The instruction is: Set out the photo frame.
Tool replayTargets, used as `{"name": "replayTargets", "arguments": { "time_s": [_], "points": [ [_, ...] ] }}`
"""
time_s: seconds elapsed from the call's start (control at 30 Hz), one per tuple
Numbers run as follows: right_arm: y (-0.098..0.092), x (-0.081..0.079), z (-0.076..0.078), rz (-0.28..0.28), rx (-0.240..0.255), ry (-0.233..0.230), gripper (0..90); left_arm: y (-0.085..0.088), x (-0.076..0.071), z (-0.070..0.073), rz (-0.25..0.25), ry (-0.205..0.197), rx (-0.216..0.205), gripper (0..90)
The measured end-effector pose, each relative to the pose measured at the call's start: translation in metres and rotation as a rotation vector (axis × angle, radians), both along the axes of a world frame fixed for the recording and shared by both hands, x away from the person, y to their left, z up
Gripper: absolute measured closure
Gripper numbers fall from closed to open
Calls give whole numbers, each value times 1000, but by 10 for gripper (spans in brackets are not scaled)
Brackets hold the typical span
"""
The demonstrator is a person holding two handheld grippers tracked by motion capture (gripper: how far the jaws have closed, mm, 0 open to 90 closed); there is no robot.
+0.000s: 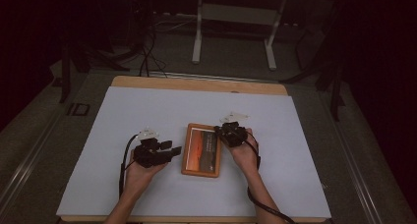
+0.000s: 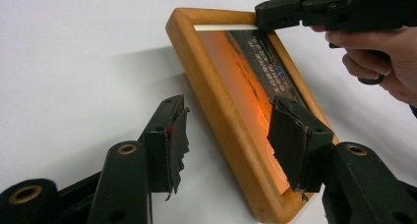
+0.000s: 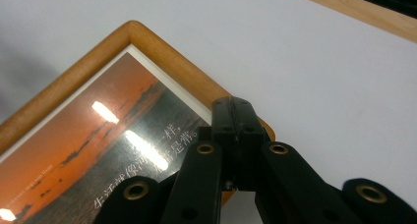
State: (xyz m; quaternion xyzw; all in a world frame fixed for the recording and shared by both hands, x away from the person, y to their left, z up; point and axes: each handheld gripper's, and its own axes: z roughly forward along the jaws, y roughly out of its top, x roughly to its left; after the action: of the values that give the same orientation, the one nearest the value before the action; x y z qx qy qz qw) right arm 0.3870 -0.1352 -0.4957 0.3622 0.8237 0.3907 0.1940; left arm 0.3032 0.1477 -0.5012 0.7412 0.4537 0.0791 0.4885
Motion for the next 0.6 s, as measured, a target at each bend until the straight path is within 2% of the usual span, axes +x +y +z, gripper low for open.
{"name": "replayTargets", "arguments": {
  "time_s": [0.27,0.47,0.6],
  "points": [
    [-9,4,-6,-22,4,27,898,0,0,2,-9,5,-15,482],
    [-17,7,-13,-46,8,67,898,-2,-1,2,-16,9,-9,475],
    [-20,8,-20,-57,-13,87,898,-3,-1,3,-11,10,-4,473]
  ]
}}
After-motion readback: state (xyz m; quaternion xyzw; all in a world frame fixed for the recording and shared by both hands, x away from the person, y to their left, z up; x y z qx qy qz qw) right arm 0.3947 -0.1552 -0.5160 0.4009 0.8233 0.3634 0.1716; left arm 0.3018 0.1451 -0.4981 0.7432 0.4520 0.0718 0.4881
